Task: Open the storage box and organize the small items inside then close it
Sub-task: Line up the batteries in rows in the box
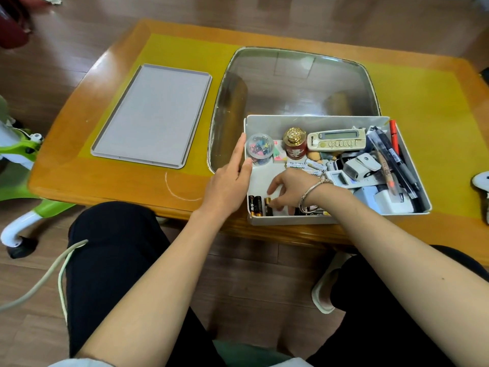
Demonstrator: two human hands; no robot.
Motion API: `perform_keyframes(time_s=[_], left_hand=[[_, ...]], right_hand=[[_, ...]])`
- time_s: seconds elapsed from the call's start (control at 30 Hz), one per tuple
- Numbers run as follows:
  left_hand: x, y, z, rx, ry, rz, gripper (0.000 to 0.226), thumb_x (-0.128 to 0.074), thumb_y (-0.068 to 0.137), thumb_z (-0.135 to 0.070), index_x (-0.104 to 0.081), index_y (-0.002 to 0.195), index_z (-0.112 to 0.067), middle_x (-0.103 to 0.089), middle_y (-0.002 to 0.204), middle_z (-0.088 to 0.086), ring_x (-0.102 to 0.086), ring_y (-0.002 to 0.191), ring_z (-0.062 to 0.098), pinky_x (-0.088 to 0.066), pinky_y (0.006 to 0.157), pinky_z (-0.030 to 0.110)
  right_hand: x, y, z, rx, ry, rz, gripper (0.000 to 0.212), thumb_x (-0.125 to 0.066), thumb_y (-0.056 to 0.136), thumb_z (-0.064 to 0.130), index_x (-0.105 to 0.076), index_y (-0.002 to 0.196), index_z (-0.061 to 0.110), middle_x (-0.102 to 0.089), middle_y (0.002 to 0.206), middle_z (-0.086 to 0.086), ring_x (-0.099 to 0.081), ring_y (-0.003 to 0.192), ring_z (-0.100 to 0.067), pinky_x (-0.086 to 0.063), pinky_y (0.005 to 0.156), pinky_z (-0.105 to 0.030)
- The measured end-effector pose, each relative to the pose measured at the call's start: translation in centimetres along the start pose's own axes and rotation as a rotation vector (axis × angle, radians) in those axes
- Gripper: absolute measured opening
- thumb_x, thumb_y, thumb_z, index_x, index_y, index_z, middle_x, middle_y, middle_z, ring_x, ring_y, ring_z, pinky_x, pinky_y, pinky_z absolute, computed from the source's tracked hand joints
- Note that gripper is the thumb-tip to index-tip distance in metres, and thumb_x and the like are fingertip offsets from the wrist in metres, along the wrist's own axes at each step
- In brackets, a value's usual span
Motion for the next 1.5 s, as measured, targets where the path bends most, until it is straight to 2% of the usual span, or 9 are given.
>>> perform_keyframes(time_s=[0.13,0.4,0.57,0.67,0.9,1.13,1.3,1.4,1.5], left_hand=[[0.1,-0.1,-0.1,-0.002,0.0,-0.003,0.054,-0.024,0.104,-0.042,0.003,0.15,-0.044,-0.062,0.105,0.0,-0.061,0.077,0.014,-0.057,0.06,0.045],[0.2,-0.2,-0.2,0.002,-0.019,0.002,0.054,-0.024,0.104,-0.042,0.004,0.15,-0.044,-0.063,0.106,0.001,-0.062,0.078,0.015,-0.057,0.061,0.045],[0.1,-0.1,-0.1,0.002,-0.013,0.011,0.054,-0.023,0.104,-0.042,0.005,0.149,-0.046,-0.063,0.106,0.002,-0.061,0.078,0.016,-0.057,0.064,0.045],[0.0,-0.1,0.1,0.008,-0.024,0.016,0.054,-0.023,0.104,-0.042,0.005,0.149,-0.046,-0.063,0.107,0.002,-0.062,0.08,0.017,-0.057,0.065,0.046],[0.0,0.0,0.0,0.0,-0.018,-0.001,0.053,-0.023,0.103,-0.042,0.004,0.149,-0.045,-0.061,0.101,-0.001,-0.059,0.074,0.013,-0.057,0.062,0.042],[-0.1,0.0,0.2,0.0,-0.012,-0.008,0.053,-0.022,0.103,-0.043,0.005,0.148,-0.047,-0.062,0.101,0.0,-0.059,0.073,0.013,-0.056,0.061,0.042],[-0.2,0.0,0.3,0.007,-0.036,0.0,0.053,-0.023,0.103,-0.043,0.005,0.148,-0.048,-0.062,0.105,0.0,-0.061,0.077,0.016,-0.057,0.063,0.046],[-0.2,0.0,0.3,0.006,-0.034,0.0,0.053,-0.022,0.103,-0.044,0.005,0.148,-0.049,-0.062,0.102,0.001,-0.061,0.077,0.016,-0.057,0.062,0.046],[-0.2,0.0,0.2,0.004,-0.031,0.001,0.053,-0.022,0.103,-0.044,0.006,0.148,-0.049,-0.062,0.102,0.001,-0.061,0.077,0.016,-0.057,0.061,0.046]], right_hand=[[-0.6,-0.1,0.9,0.024,-0.009,0.068,0.04,-0.069,0.08,0.013,-0.06,0.119,0.013,-0.074,0.089,-0.005,-0.069,0.076,-0.017,-0.054,0.06,-0.023],[-0.5,-1.1,0.5,0.049,0.167,0.115,0.042,-0.063,0.085,0.003,-0.053,0.125,0.012,-0.072,0.088,-0.003,-0.066,0.066,-0.013,-0.058,0.062,-0.028],[2.6,-1.6,-2.0,-0.055,0.148,-0.147,0.008,-0.067,0.083,0.012,-0.064,0.09,0.014,-0.07,0.074,-0.007,-0.066,0.061,-0.023,-0.053,0.05,-0.025],[3.8,-1.8,-3.7,-0.16,-0.022,-0.275,0.022,-0.075,0.076,0.028,-0.061,0.064,0.017,-0.063,0.068,-0.002,-0.057,0.063,-0.016,-0.047,0.063,-0.027],[1.6,-0.7,-4.1,-0.26,-0.21,-0.211,0.045,-0.078,0.066,0.046,-0.048,0.061,0.013,-0.049,0.066,-0.002,-0.053,0.076,-0.022,-0.043,0.066,-0.029],[1.5,-0.7,-3.2,-0.232,-0.216,-0.287,0.034,-0.069,0.071,0.031,-0.045,0.058,0.011,-0.045,0.06,-0.003,-0.053,0.07,-0.025,-0.04,0.055,-0.026],[0.6,-0.5,-2.3,-0.128,0.01,-0.233,0.018,-0.065,0.075,0.026,-0.057,0.077,0.009,-0.058,0.069,-0.005,-0.058,0.068,-0.022,-0.046,0.056,-0.029],[0.0,-0.4,-1.8,-0.066,0.038,-0.165,0.03,-0.072,0.075,0.031,-0.051,0.092,0.017,-0.054,0.075,0.003,-0.056,0.072,-0.017,-0.04,0.054,-0.025],[-0.3,-0.4,-1.8,-0.06,0.076,-0.056,0.038,-0.079,0.072,0.034,-0.054,0.096,0.019,-0.065,0.07,0.001,-0.062,0.057,-0.012,-0.05,0.054,-0.027]])
Point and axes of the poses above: each hand's wrist, its own y-axis towards the middle knuckle, its own x-axis out of the back of the hand, z = x × y, the point moved 7 cm from there along y, towards the middle knuckle
